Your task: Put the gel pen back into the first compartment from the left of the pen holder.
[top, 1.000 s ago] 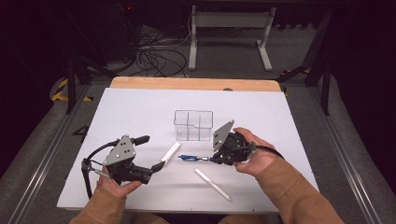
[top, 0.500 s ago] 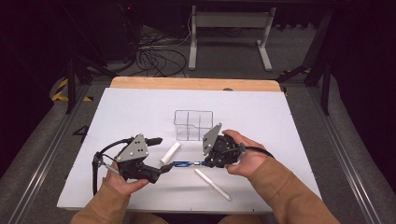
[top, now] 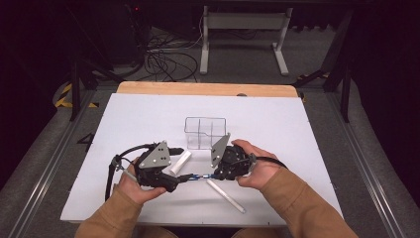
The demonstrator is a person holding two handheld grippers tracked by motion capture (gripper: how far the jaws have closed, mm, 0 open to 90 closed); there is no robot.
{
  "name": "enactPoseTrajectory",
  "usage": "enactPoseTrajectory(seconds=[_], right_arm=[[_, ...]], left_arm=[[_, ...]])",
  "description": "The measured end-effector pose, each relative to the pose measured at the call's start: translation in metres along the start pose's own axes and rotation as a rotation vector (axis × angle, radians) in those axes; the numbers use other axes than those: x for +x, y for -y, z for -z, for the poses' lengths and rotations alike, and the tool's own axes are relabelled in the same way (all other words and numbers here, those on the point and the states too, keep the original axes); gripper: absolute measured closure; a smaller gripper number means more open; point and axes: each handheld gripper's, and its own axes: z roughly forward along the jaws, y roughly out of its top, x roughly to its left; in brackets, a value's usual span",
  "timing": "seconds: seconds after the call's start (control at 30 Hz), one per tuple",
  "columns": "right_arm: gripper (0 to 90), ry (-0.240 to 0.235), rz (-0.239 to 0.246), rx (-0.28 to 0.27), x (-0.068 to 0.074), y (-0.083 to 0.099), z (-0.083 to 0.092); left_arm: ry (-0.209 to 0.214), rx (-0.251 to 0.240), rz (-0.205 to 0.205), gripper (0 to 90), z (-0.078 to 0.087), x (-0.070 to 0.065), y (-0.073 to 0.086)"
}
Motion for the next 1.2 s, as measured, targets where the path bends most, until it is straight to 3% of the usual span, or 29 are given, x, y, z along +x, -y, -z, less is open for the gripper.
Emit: enactPoseTrajectory(seconds=[0.3, 0.7, 1.2], right_arm=[[80.9, -0.003, 0.015, -0.013, 0.0, -0.003, -0.004], [80.9, -0.016, 0.016, -0.016, 0.0, -0.005, -0.005], [80.9, -0.01, 0.01, -0.019, 0.001, -0.006, -0.007]], left_arm=[[0.086, 0.074, -0.006, 36.1, -0.016, 0.001, -0.009], [0.138, 0.227, -0.09, 52.6, -0.043, -0.002, -0.012], [0.213, 0.298, -0.125, 74.8, -0.059, -0.005, -0.013]])
